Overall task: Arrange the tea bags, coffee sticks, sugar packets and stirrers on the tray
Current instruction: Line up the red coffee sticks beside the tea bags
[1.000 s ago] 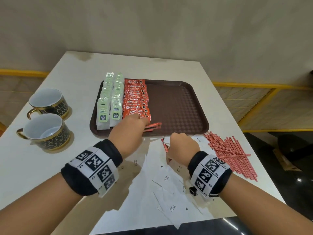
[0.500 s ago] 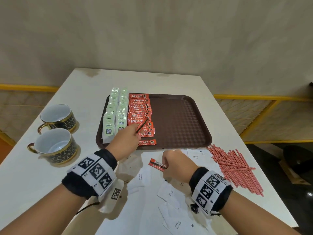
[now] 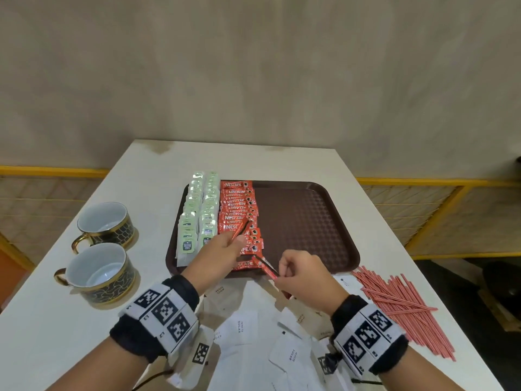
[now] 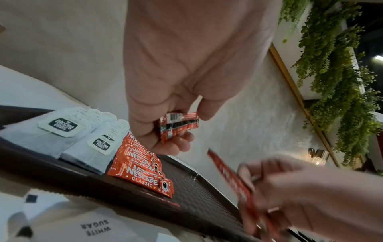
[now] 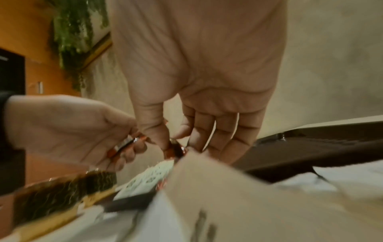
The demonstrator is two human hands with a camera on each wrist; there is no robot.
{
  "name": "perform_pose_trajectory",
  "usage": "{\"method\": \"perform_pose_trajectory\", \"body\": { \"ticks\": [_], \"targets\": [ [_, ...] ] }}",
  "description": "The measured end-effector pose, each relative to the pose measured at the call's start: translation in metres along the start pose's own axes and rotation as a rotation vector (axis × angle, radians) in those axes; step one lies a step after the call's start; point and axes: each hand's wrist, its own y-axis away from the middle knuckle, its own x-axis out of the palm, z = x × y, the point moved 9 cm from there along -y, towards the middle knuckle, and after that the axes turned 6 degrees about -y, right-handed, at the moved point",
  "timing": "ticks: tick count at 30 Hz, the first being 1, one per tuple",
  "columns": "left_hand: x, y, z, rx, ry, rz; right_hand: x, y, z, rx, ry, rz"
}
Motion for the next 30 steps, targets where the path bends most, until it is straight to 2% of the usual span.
{"method": "perform_pose_trajectory", "body": {
  "ticks": [5,8,10,12,17,24,28,30],
  "targets": [
    [0.010,-0.001,-0.007,-0.061,0.088,0.086,-0.013,-0.014,0.020,-0.076,-0.225,-0.091],
    [0.015,-0.003,-0.013,-0.020,0.101,0.153,-0.008,-0.018,0.021,-0.052,-0.416,-0.071],
    [0.011,-0.004,-0.017,0.037,0.090,0.133,-0.005,-0.020,0.022,-0.042,-0.504,-0.050],
    [0.003,-0.006,-0.018,0.056,0.175,0.078,-0.004,-0.020,0.022,-0.028,-0.568,-0.033],
    [-0.012,-0.010,-0.007,-0.017,0.355,0.036,-0.011,-0.020,0.020,0.014,-0.703,-0.017],
    [-0.001,-0.007,0.009,-0.145,0.421,0.123,-0.007,-0.020,0.003,0.105,-0.786,0.037],
    [0.007,-0.003,0.017,-0.277,0.526,0.164,-0.019,-0.017,0.011,-0.047,-0.628,-0.031],
    [0.008,-0.001,0.020,-0.311,0.563,0.174,-0.022,-0.015,0.014,-0.095,-0.640,-0.054]
  ]
}}
